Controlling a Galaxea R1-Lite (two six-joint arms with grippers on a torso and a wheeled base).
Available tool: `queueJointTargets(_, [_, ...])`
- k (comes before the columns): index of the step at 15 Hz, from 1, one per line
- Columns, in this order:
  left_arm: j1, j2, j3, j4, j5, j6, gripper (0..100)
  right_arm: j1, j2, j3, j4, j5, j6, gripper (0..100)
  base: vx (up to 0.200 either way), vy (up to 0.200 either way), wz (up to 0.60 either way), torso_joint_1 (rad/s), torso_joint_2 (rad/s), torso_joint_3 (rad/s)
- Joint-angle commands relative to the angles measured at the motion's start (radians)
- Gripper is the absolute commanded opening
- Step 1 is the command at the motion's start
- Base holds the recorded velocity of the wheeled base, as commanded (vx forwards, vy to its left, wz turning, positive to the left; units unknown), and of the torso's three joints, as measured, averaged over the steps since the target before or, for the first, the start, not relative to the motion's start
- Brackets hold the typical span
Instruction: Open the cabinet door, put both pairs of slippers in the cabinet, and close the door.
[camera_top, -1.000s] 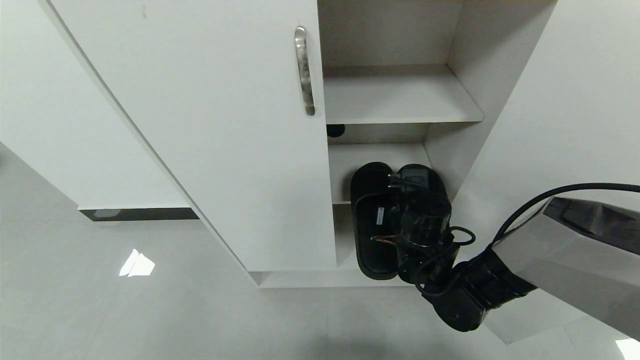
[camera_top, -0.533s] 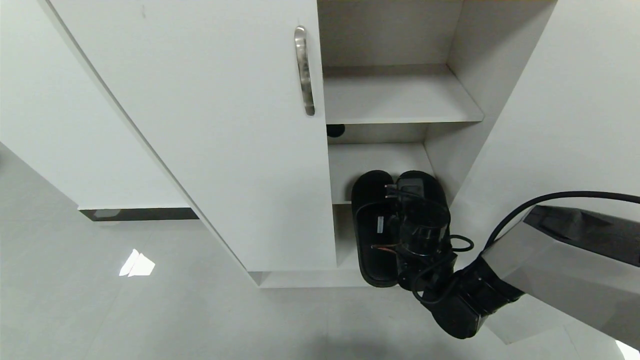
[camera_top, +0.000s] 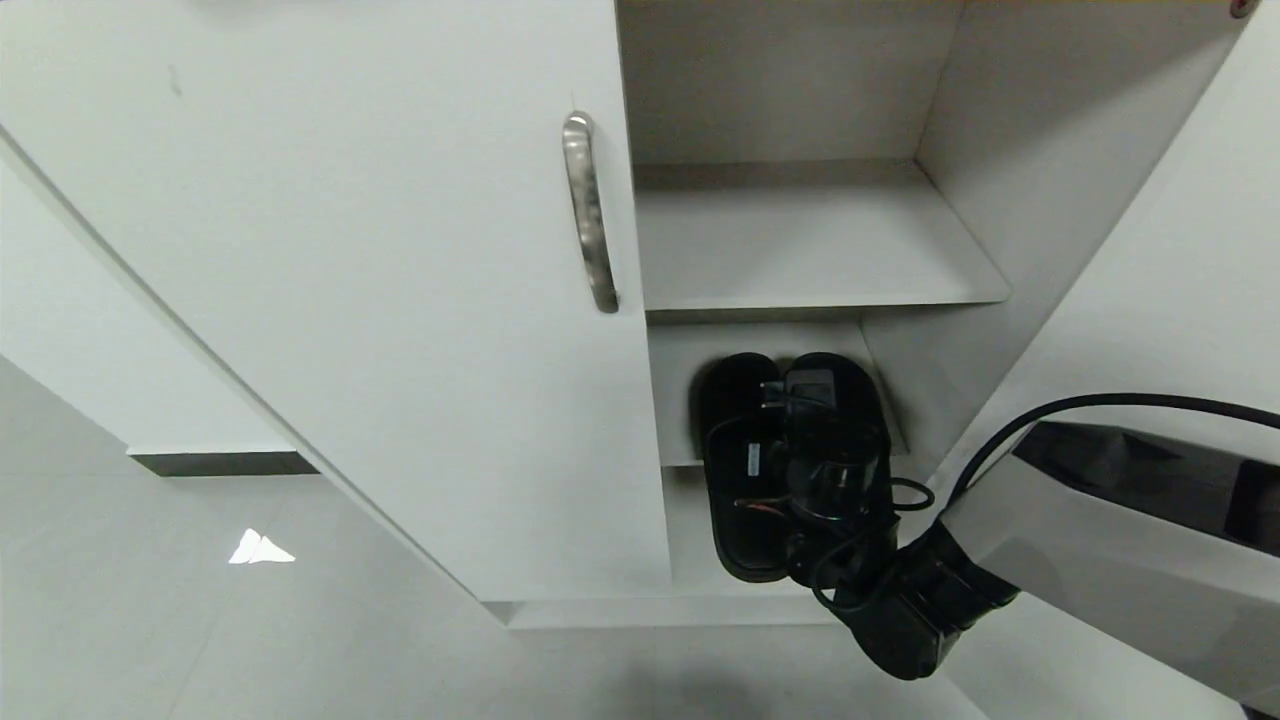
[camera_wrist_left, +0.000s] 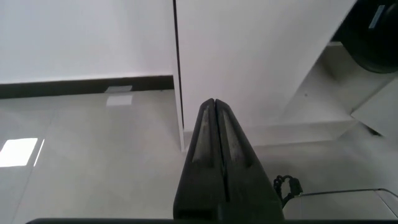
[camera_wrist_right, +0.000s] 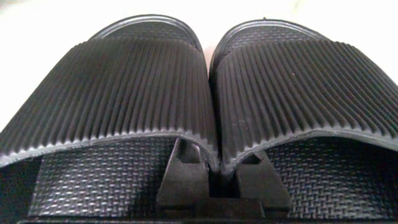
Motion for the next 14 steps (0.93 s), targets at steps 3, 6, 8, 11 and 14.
queueJointTargets(3, [0.0, 0.001, 0.0, 0.0, 0.0, 0.0, 0, -0.015, 0.032, -0.07, 0.015, 0.0, -0.003, 0, 0.133, 0.0, 0.0, 0.005, 0.0, 0.003])
queueJointTargets(6, [0.0, 0.001, 0.0, 0.0, 0.0, 0.0, 0, -0.042, 0.067, -0.13, 0.044, 0.006, -0.003, 0, 0.0, 0.0, 0.0, 0.0, 0.0, 0.0])
queueJointTargets(8, [0.0, 0.001, 0.0, 0.0, 0.0, 0.0, 0, -0.058, 0.093, -0.17, 0.056, 0.035, -0.005, 0, 0.0, 0.0, 0.0, 0.0, 0.0, 0.0])
queueJointTargets(11, [0.0, 0.001, 0.0, 0.0, 0.0, 0.0, 0, -0.077, 0.128, -0.231, 0.07, 0.051, -0.006, 0, 0.0, 0.0, 0.0, 0.0, 0.0, 0.0])
queueJointTargets(14, [0.0, 0.001, 0.0, 0.0, 0.0, -0.001, 0, -0.079, 0.147, -0.274, 0.108, 0.052, -0.006, 0, 0.0, 0.0, 0.0, 0.0, 0.0, 0.0])
